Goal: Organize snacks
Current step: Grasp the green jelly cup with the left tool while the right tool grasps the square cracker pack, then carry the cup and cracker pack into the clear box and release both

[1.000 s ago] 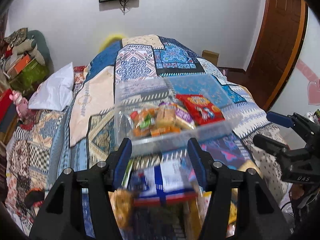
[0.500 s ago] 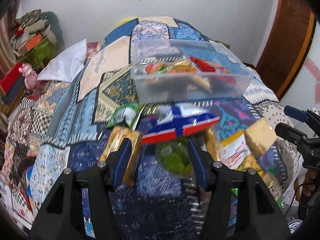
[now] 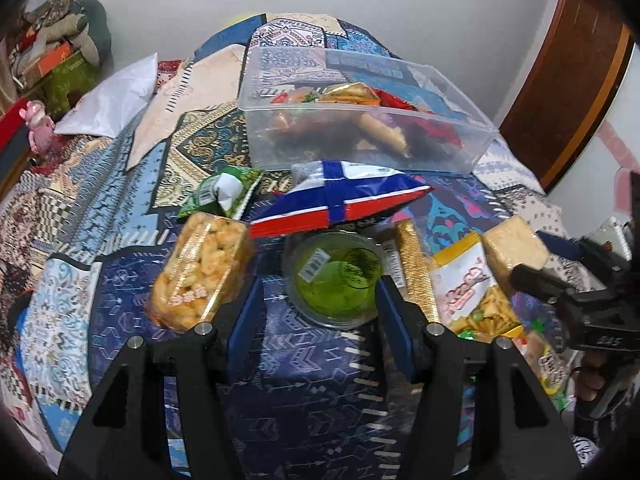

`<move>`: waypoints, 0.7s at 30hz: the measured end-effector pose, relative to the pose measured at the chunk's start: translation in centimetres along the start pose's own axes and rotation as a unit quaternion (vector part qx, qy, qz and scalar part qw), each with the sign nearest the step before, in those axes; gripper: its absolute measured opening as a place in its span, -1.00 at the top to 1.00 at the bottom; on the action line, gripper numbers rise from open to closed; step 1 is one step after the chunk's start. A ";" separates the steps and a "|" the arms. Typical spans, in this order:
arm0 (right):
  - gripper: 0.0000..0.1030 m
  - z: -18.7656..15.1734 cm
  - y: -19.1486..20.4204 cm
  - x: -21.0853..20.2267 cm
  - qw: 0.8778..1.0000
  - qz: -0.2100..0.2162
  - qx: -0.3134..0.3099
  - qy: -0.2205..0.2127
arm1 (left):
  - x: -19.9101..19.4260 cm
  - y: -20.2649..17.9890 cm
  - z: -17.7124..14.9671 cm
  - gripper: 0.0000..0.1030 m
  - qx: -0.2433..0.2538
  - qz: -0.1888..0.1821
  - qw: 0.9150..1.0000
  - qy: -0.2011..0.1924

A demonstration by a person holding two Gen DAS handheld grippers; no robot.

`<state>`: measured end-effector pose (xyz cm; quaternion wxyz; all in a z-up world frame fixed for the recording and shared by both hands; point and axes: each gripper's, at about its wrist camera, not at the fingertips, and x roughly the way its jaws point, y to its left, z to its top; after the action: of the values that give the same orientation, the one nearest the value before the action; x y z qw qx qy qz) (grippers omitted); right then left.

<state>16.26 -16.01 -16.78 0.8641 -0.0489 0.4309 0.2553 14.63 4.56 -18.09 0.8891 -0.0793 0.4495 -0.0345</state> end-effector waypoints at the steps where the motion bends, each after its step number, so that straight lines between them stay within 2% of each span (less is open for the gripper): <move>1: -0.61 -0.1 -0.3 0.2 1.000 0.003 0.005 0.004 | 0.0 -0.1 0.0 -0.12 -0.001 -0.006 1.000 -0.003; 4: -0.61 -0.4 -0.7 0.5 1.000 0.020 0.019 0.007 | 0.0 -0.3 0.0 -0.12 0.000 -0.019 1.000 -0.007; 6: -0.61 -0.5 -0.8 0.7 0.999 0.028 0.024 0.010 | 0.4 -0.6 0.2 -0.12 0.003 -0.015 1.000 -0.005; 10: -0.62 -0.7 -0.4 1.3 0.999 0.027 0.020 0.018 | 1.5 -0.6 0.9 -0.12 -0.001 0.012 1.000 -0.009; 15: -0.60 -0.6 -0.4 1.2 0.999 0.026 0.025 0.012 | 2.4 0.1 0.8 -0.11 -0.017 -0.006 1.000 -0.001; 21: -0.57 -0.4 -0.9 0.6 0.999 0.021 0.032 0.000 | 1.1 -0.5 0.0 -0.10 0.006 0.014 1.000 -0.006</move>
<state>16.74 -16.63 -17.59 0.8595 -0.0121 0.4399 0.2599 15.28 3.91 -18.88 0.8928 -0.0683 0.4447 -0.0244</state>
